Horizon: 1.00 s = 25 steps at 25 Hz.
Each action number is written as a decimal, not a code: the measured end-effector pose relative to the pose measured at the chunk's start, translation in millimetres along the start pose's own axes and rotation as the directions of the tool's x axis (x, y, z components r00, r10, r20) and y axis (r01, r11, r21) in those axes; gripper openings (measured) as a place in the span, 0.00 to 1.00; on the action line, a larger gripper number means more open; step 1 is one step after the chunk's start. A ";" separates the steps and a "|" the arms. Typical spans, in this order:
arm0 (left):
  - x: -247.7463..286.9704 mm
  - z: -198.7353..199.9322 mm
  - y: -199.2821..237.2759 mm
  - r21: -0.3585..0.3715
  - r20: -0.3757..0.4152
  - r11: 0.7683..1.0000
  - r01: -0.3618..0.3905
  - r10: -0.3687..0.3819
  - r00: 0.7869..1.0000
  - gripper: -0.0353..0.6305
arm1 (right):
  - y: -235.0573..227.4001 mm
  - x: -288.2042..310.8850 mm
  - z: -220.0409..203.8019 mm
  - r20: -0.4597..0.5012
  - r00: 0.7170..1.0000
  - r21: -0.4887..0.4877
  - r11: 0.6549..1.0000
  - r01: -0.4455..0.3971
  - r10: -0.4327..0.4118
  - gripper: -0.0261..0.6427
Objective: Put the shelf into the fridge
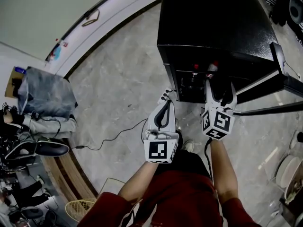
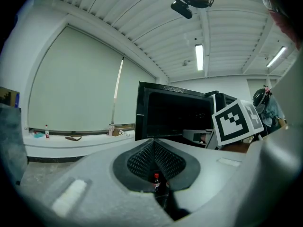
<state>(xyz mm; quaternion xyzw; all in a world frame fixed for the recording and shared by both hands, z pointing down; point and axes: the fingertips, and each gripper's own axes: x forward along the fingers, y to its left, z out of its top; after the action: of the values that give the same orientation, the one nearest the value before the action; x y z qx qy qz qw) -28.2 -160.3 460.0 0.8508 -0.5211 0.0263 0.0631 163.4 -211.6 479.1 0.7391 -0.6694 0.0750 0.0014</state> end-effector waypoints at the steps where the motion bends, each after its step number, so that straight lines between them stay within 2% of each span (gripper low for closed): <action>1: 0.6 -2.3 0.2 -0.008 -0.003 1.000 0.002 -0.002 1.000 0.05 | 1.2 2.3 0.3 -0.001 1.000 -0.012 1.000 0.004 -0.004 0.54; 11: 14.0 -6.2 4.4 -0.016 -0.019 1.000 0.013 -0.013 1.000 0.05 | 2.4 20.8 -1.2 0.006 0.998 -0.084 0.995 0.060 -0.060 0.57; 25: 42.1 0.4 18.0 -0.018 -0.016 1.000 0.018 -0.019 1.000 0.05 | -1.7 58.0 1.1 0.027 0.997 -0.091 0.993 0.073 -0.071 0.57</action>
<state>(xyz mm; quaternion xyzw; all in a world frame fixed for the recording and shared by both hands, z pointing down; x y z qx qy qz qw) -25.0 -205.5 465.6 0.8547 -0.5128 0.0278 0.0753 170.5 -269.0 484.8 0.7629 -0.6449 0.0354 0.0300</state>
